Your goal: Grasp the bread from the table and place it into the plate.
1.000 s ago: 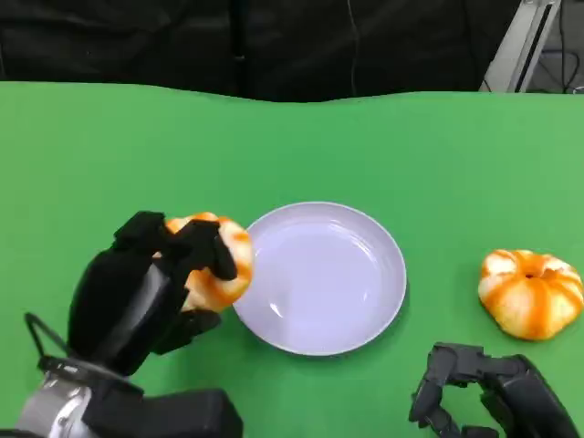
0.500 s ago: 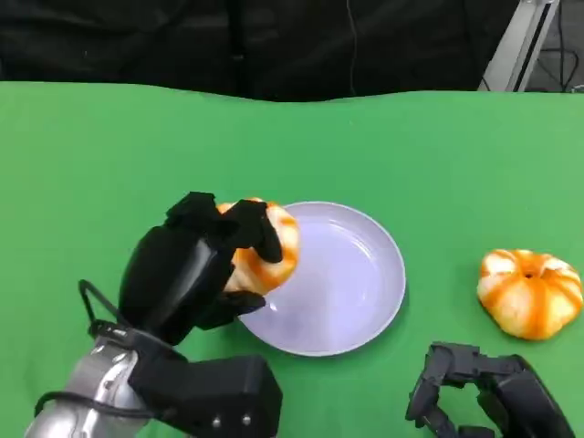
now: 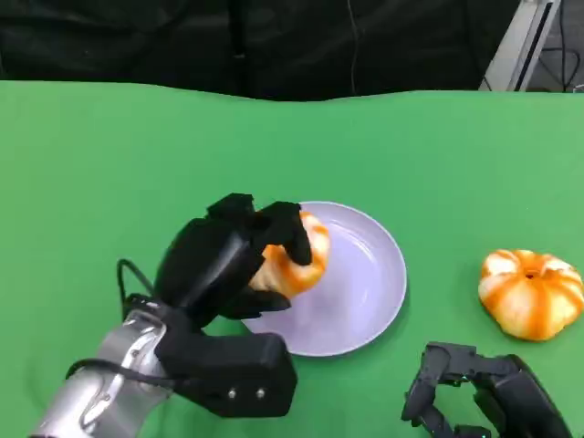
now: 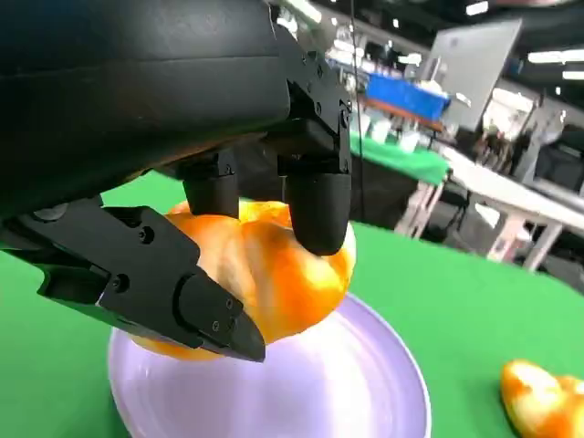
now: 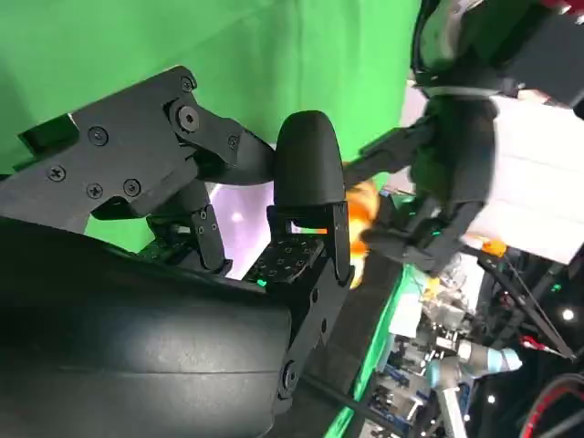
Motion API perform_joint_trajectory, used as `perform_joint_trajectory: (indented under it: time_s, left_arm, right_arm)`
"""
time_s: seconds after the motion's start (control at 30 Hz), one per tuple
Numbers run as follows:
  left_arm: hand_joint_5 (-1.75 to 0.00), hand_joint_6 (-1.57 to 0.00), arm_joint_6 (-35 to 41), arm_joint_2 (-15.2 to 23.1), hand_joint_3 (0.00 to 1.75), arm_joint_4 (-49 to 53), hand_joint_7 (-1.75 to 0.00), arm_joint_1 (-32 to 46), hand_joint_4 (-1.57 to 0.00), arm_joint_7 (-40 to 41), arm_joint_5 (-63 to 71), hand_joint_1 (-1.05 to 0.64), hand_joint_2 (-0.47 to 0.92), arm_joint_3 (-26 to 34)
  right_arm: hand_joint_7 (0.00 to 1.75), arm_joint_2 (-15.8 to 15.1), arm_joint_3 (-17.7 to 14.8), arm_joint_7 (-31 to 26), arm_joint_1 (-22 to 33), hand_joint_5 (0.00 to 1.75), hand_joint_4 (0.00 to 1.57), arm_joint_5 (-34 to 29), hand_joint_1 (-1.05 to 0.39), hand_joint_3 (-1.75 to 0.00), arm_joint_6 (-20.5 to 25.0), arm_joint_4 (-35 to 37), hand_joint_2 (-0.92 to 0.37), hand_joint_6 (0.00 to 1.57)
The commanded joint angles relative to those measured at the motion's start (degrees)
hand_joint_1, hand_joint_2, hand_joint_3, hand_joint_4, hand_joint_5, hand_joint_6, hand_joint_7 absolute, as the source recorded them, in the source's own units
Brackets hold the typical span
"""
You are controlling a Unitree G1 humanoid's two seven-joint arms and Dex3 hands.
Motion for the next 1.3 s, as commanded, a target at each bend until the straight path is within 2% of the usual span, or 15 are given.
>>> perform_joint_trajectory:
  time_s: [0.03, 0.3, 0.5, 0.7, 0.8, 0.87, 0.93, 1.0, 1.13, 1.17, 1.23, 1.3]
  left_arm:
    - [-1.75, -0.56, -1.3, -0.7, 0.01, 3.5, -1.58, -3.1, -0.51, -0.6, -0.1, -0.07, 0.8, -1.2]
    - [-1.75, -0.57, -2.1, -2.6, 0.01, 9.0, -1.5, -7.2, -0.48, -4.7, -1.8, -0.1, 0.83, -3.5]
    - [-1.64, -0.64, -1.7, -3.1, 0.0, 10.2, -1.32, -9.0, -0.5, -9.7, -2.8, -0.1, 0.82, -4.6]
    - [-1.59, -0.7, -3.6, -4.5, 0.0, 16.0, -1.21, -12.5, -0.54, -9.9, -3.1, -0.11, 0.79, -5.5]
    - [-1.28, -0.83, -3.2, -4.8, 0.0, 17.4, -0.76, -13.4, -0.58, -11.3, -3.3, -0.13, 0.8, -5.7]
    - [-0.81, -0.97, -3.1, -5.1, 0.0, 18.1, -0.26, -13.8, -0.71, -11.8, -3.4, -0.13, 0.8, -5.6]
    - [-0.66, -0.97, -3.0, -5.3, 0.0, 18.9, -0.09, -14.2, -0.73, -11.2, -2.8, -0.14, 0.81, -5.8]
    - [-0.57, -0.95, -3.0, -5.3, 0.0, 19.3, -0.02, -14.4, -0.75, -10.9, -2.5, -0.14, 0.81, -5.9]
    - [-0.53, -0.95, -2.8, -5.6, 0.0, 20.2, -0.01, -14.5, -0.76, -10.9, -2.9, -0.14, 0.81, -5.7]
    - [-0.31, -0.69, -3.0, -5.8, 0.12, 21.2, 0.0, -14.6, -0.61, -11.4, -3.8, -0.34, 0.88, -5.3]
    - [-0.12, -0.5, -3.3, -6.4, 0.3, 22.9, 0.0, -14.8, -0.54, -13.2, -6.1, -0.56, 0.91, -4.3]
    - [-0.03, -0.36, -3.6, -6.8, 0.51, 23.9, 0.0, -15.0, -0.46, -14.6, -8.0, -0.7, 0.92, -3.5]
  right_arm:
    - [1.33, -0.4, -0.3, -0.7, 0.3, 1.56, 0.81, -0.1, -0.24, -0.87, 0.3, -0.5, -0.65, 0.78]
    - [1.32, -0.6, -0.2, -0.2, 0.2, 1.57, 0.8, 0.7, -0.26, -0.88, 0.2, -0.2, -0.64, 0.78]
    - [1.31, -0.2, 0.2, -0.6, 0.8, 1.56, 0.8, 0.0, -0.28, -0.88, -0.2, -0.8, -0.63, 0.79]
    - [1.33, -0.2, 0.3, -0.6, 0.6, 1.55, 0.81, 0.0, -0.26, -0.9, 0.0, -0.7, -0.63, 0.78]
    - [1.32, -0.2, 0.3, -0.8, 0.5, 1.55, 0.81, -0.2, -0.26, -0.9, -0.1, -0.6, -0.63, 0.78]
    - [1.32, -0.2, 0.2, -1.0, 0.4, 1.55, 0.8, -0.3, -0.25, -0.91, -0.4, -0.4, -0.63, 0.78]
    - [1.32, -0.2, 0.3, -1.1, 0.4, 1.55, 0.8, -0.3, -0.25, -0.91, -0.3, -0.4, -0.62, 0.78]
    - [1.32, -0.2, 0.3, -1.1, 0.4, 1.55, 0.8, -0.4, -0.25, -0.91, -0.3, -0.4, -0.62, 0.79]
    - [1.31, 0.1, 0.3, -1.4, 0.4, 1.55, 0.8, -0.7, -0.25, -0.92, -0.5, -0.4, -0.62, 0.79]
    - [1.31, 0.3, 0.4, -1.7, 0.5, 1.55, 0.8, -1.0, -0.24, -0.92, -0.5, -0.4, -0.62, 0.79]
    - [1.31, 0.5, 0.6, -1.9, 0.5, 1.55, 0.8, -1.3, -0.24, -0.93, -0.5, -0.6, -0.62, 0.79]
    - [1.32, 0.6, 0.7, -1.9, 0.5, 1.55, 0.8, -1.0, -0.23, -0.94, -0.5, -0.4, -0.61, 0.78]
